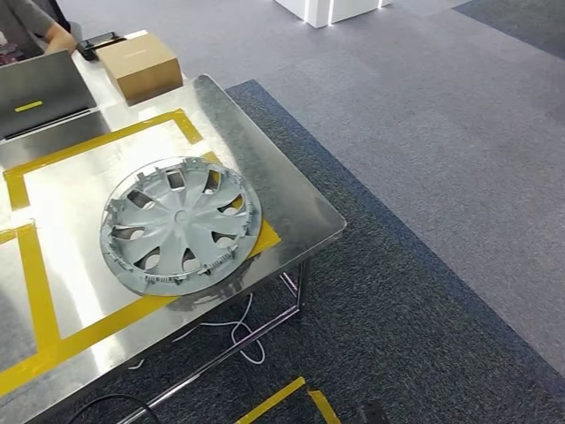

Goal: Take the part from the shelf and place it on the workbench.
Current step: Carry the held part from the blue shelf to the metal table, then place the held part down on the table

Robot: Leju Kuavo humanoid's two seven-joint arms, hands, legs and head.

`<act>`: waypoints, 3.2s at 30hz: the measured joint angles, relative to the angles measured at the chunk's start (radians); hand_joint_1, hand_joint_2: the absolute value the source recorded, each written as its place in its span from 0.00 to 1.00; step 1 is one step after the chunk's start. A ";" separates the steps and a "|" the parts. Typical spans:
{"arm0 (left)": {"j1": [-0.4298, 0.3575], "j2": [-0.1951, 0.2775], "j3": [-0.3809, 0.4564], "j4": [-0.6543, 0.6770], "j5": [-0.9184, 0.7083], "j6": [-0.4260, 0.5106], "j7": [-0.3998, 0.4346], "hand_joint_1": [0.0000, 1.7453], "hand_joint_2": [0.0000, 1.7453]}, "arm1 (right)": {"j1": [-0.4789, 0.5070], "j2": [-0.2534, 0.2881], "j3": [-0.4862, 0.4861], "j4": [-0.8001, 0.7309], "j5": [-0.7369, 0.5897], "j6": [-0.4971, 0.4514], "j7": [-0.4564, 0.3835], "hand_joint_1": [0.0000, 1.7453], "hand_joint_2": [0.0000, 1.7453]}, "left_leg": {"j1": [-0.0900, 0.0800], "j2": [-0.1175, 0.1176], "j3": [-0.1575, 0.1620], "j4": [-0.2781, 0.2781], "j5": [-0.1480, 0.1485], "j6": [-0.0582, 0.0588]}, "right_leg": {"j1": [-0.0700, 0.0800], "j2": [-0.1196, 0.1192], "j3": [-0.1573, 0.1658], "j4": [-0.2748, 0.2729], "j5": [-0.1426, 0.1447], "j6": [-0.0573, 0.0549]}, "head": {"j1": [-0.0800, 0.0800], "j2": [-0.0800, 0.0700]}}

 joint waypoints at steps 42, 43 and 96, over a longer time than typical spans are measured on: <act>-0.159 -0.116 0.581 0.189 0.219 -0.182 0.000 1.00 1.00 | 0.003 0.009 -0.021 0.000 0.044 0.024 -0.003 0.00 1.00 | 0.008 -0.121 0.001 0.009 -0.011 -0.011 | 0.002 0.146 -0.054 0.007 0.039 -0.022 | 0.004 0.000; -0.170 -0.116 0.599 0.202 0.217 -0.205 0.000 1.00 1.00 | 0.002 0.009 -0.021 0.000 0.045 0.028 -0.004 0.00 1.00 | 0.010 -0.125 0.000 0.008 -0.010 -0.017 | 0.003 0.144 -0.050 0.001 0.040 -0.026 | 0.004 0.000; -0.540 0.331 0.641 0.927 -0.374 -0.289 0.459 1.00 1.00 | -0.046 -0.033 -0.018 -0.002 0.132 0.153 0.090 0.00 1.00 | 0.009 -0.123 0.011 -0.006 -0.006 -0.026 | 0.004 0.143 -0.040 -0.007 0.043 -0.037 | 0.004 0.000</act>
